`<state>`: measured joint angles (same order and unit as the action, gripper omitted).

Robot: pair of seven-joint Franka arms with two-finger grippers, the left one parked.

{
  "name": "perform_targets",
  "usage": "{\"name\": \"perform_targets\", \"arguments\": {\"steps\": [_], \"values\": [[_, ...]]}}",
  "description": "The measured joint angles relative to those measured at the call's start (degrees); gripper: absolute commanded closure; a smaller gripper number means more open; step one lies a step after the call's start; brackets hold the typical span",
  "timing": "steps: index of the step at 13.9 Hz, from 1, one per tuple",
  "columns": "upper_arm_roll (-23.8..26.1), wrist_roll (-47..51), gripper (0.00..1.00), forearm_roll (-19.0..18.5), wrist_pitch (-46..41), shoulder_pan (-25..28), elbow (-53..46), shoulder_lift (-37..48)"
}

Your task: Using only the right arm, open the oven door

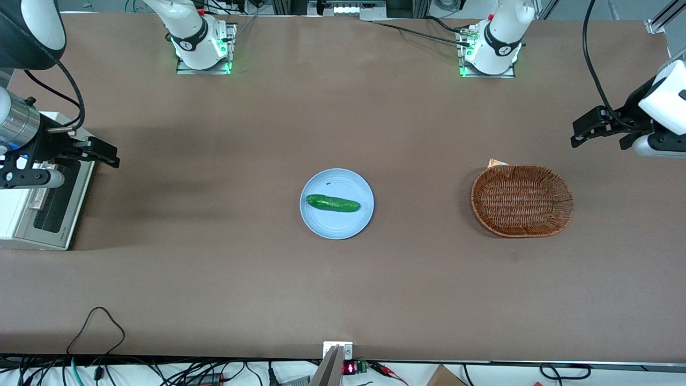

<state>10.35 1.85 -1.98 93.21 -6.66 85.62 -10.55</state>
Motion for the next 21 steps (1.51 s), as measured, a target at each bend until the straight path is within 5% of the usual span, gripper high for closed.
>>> {"name": "perform_targets", "arguments": {"steps": [13,15,21], "values": [[0.01,-0.08,0.01,-0.73,-0.15,0.18,0.06,-0.01],[0.01,-0.09,0.11,-0.73,-0.16,0.18,0.07,-0.01],[0.01,-0.20,0.60,-0.73,-0.18,0.18,0.16,-0.01]]}}
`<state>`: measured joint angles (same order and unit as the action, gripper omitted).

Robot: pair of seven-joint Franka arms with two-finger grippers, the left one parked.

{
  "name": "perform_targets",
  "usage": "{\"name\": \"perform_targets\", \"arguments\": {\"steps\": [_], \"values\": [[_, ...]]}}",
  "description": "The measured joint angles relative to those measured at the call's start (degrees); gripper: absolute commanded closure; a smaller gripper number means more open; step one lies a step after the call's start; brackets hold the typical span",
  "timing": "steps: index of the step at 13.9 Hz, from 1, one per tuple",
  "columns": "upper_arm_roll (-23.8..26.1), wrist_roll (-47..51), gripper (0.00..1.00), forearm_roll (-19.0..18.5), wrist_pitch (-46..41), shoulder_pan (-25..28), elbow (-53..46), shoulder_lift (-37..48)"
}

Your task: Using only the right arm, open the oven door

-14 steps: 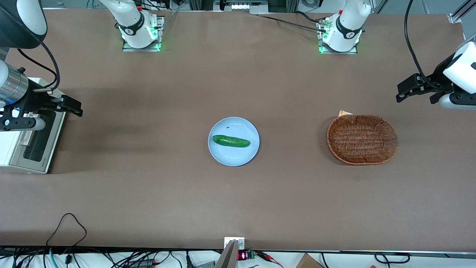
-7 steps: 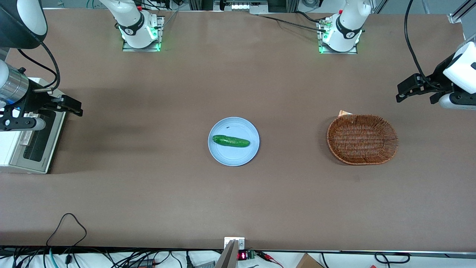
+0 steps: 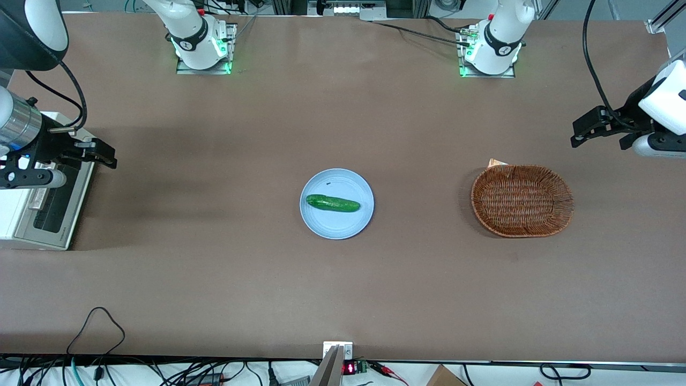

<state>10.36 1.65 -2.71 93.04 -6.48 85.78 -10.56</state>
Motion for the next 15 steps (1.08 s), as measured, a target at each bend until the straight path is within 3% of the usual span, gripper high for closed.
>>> {"name": "perform_targets", "arguments": {"steps": [1,5,15], "values": [[0.00,0.00,0.71,0.00,0.00,0.00,0.01,0.00],[0.00,0.63,0.98,0.29,-0.03,0.01,0.05,0.00],[-0.01,1.92,1.00,0.06,-0.10,0.02,0.75,-0.41]]}}
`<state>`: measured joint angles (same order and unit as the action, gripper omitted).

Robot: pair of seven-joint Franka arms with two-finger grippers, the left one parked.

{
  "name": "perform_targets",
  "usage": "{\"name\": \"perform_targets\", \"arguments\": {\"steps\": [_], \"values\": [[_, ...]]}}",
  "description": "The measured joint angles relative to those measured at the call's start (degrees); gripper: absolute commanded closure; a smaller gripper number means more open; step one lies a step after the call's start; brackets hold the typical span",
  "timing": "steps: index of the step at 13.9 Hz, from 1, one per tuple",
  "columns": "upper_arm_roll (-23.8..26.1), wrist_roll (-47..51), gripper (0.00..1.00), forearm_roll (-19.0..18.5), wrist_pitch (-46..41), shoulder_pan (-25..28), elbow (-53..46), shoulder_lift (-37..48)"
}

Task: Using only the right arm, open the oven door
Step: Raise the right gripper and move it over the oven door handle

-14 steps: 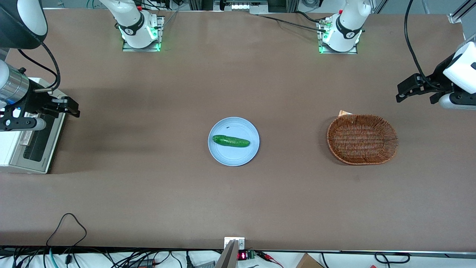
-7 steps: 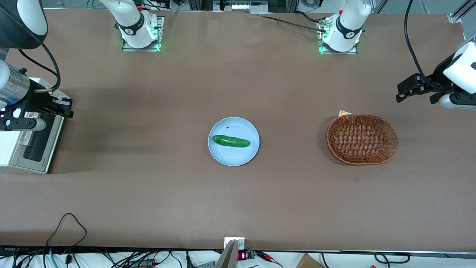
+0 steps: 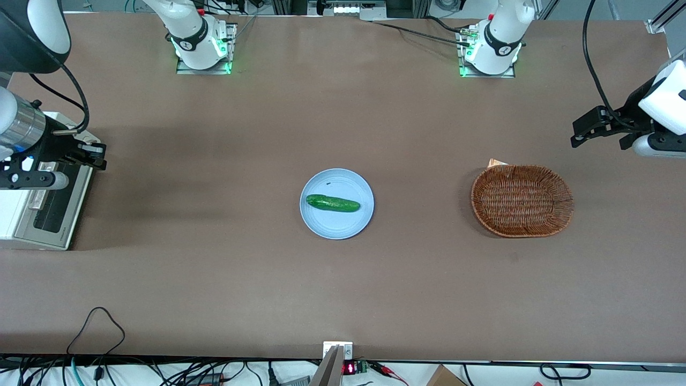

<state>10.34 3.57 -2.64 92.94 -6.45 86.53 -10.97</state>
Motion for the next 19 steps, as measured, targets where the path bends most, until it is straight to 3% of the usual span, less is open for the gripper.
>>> {"name": "perform_targets", "arguments": {"steps": [3,12,19], "values": [[-0.05,0.05,1.00,-4.11,0.07,-0.02,0.95,-0.72],[-1.35,4.62,1.00,-25.12,6.63,-0.25,8.20,-4.82],[-4.57,4.93,1.00,-38.51,8.72,-2.12,12.42,-8.29]]}}
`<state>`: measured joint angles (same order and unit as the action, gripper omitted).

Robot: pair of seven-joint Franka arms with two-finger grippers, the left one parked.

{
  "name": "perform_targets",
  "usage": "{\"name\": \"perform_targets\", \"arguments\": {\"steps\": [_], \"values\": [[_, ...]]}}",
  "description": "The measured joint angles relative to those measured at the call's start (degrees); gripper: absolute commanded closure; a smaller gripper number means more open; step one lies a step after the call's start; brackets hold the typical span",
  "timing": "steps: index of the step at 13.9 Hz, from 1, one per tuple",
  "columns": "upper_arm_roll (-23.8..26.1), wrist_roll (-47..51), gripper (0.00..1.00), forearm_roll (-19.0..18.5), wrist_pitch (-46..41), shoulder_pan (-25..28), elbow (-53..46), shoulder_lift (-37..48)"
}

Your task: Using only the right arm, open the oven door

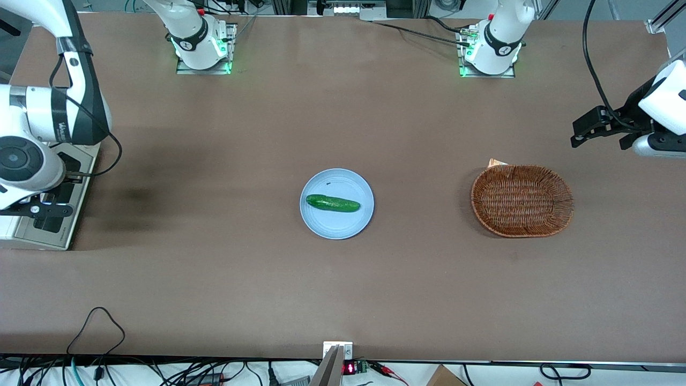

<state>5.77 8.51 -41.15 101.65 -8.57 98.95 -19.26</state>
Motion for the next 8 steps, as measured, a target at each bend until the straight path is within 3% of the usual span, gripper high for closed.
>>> {"name": "perform_targets", "arguments": {"steps": [3,8], "values": [[-0.19,0.21,1.00,-4.98,0.92,-1.00,0.93,-1.58],[-2.53,2.86,1.00,-5.93,5.55,-1.18,3.87,-2.17]]}}
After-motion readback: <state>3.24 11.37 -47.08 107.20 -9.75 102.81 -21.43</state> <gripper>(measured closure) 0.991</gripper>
